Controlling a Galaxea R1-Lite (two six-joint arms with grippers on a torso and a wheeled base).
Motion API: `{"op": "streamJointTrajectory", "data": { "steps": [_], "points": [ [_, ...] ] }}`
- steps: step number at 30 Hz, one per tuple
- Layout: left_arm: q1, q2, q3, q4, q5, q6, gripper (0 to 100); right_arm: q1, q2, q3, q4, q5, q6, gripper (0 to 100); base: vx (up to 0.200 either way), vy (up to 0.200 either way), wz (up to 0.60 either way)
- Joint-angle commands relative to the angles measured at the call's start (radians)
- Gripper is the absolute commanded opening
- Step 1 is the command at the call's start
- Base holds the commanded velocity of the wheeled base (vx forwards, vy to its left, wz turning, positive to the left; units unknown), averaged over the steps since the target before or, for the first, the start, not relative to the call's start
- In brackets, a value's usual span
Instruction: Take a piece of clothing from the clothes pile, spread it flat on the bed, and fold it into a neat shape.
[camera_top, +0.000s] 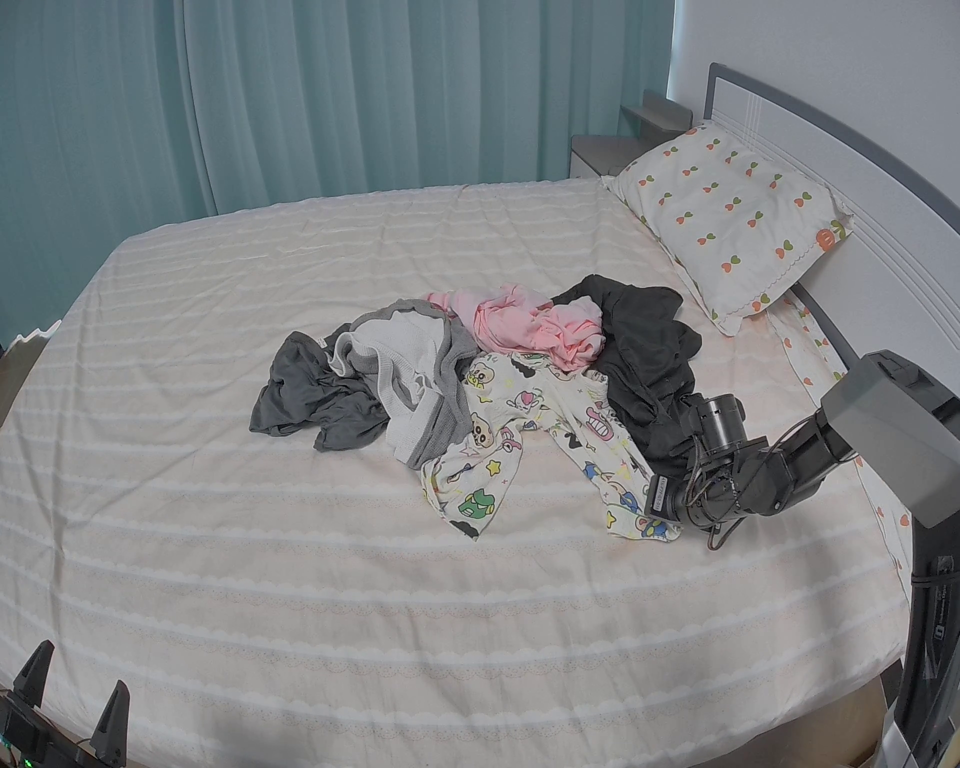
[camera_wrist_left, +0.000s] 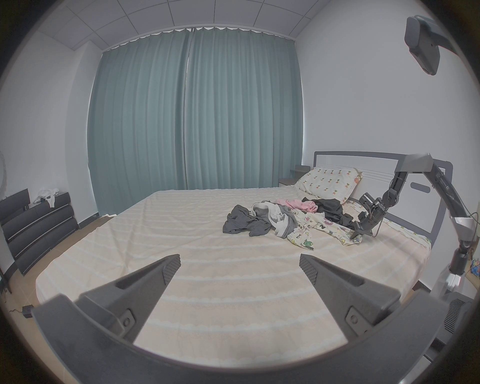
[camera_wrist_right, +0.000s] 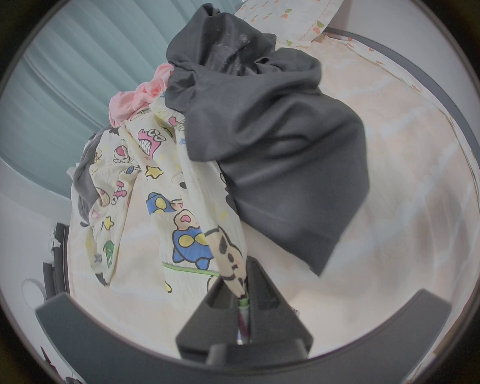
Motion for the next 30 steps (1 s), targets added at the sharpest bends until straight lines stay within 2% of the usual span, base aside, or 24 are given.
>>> {"op": "streamJointTrajectory", "data": {
  "steps": [1, 2, 9, 25, 30],
  "points": [
    [0.000, -0.016, 0.012, 0.000, 0.000, 0.000, 100, -0.026, -0.072, 0.074, -0.003, 0.021, -0.021, 0, 0.000, 0.000, 0.00],
    [0.000, -0.016, 0.012, 0.000, 0.000, 0.000, 100, -0.026, -0.077, 0.082, -0.004, 0.030, -0.021, 100, 0.000, 0.000, 0.00],
    [0.000, -0.016, 0.012, 0.000, 0.000, 0.000, 100, -0.023, -0.130, 0.154, -0.032, 0.105, -0.020, 100, 0.000, 0.000, 0.00],
    [0.000, -0.016, 0.012, 0.000, 0.000, 0.000, 100, 0.023, -0.025, 0.054, -0.075, 0.090, -0.004, 100, 0.000, 0.000, 0.00],
    [0.000, -0.016, 0.012, 0.000, 0.000, 0.000, 100, 0.049, 0.021, -0.014, -0.073, 0.041, -0.006, 100, 0.000, 0.000, 0.00]
  ]
}}
